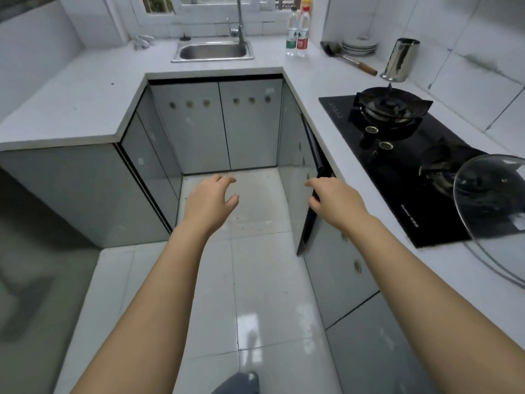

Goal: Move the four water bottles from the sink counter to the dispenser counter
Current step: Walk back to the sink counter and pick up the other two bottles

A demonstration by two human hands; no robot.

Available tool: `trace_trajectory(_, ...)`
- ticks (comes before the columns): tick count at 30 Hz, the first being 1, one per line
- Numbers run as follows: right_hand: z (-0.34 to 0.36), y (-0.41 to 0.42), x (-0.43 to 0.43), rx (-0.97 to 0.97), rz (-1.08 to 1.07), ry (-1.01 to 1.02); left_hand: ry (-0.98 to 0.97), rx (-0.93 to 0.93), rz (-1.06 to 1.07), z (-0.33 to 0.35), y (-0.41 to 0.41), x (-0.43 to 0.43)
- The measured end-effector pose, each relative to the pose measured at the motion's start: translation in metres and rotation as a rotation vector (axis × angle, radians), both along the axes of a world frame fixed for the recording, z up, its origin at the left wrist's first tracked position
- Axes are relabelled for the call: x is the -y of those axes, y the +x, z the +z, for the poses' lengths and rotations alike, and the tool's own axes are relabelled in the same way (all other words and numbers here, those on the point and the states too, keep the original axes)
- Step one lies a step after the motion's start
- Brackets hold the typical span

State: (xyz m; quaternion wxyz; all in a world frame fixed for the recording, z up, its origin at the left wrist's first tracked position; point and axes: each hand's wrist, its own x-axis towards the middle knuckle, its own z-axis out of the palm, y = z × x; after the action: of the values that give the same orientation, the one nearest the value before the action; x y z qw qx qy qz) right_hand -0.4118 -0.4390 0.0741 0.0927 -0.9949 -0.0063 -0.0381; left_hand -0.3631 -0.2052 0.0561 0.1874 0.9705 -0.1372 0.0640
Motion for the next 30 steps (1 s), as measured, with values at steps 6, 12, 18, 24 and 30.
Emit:
trace_trajectory(6, -0.009, 0.044, 0.006, -0.031, 0.004, -0.013, 0.041, -0.046, -0.003, -0.018, 0.041, -0.004)
trace_trajectory(12, -0.016, 0.126, 0.001, -0.059, -0.019, -0.032, 0.049, -0.102, -0.042, -0.025, 0.130, -0.008)
trace_trajectory(18, -0.011, 0.219, -0.013, -0.063, -0.033, 0.007, 0.057, -0.110, -0.114, -0.015, 0.234, -0.017)
trace_trajectory(24, -0.007, 0.290, -0.020, -0.085, -0.056, 0.007, 0.060, -0.102, -0.144, -0.014, 0.313, -0.025)
trace_trajectory(30, -0.011, 0.368, -0.010, -0.078, -0.090, 0.014, 0.059, -0.085, -0.160, -0.022, 0.390, -0.017)
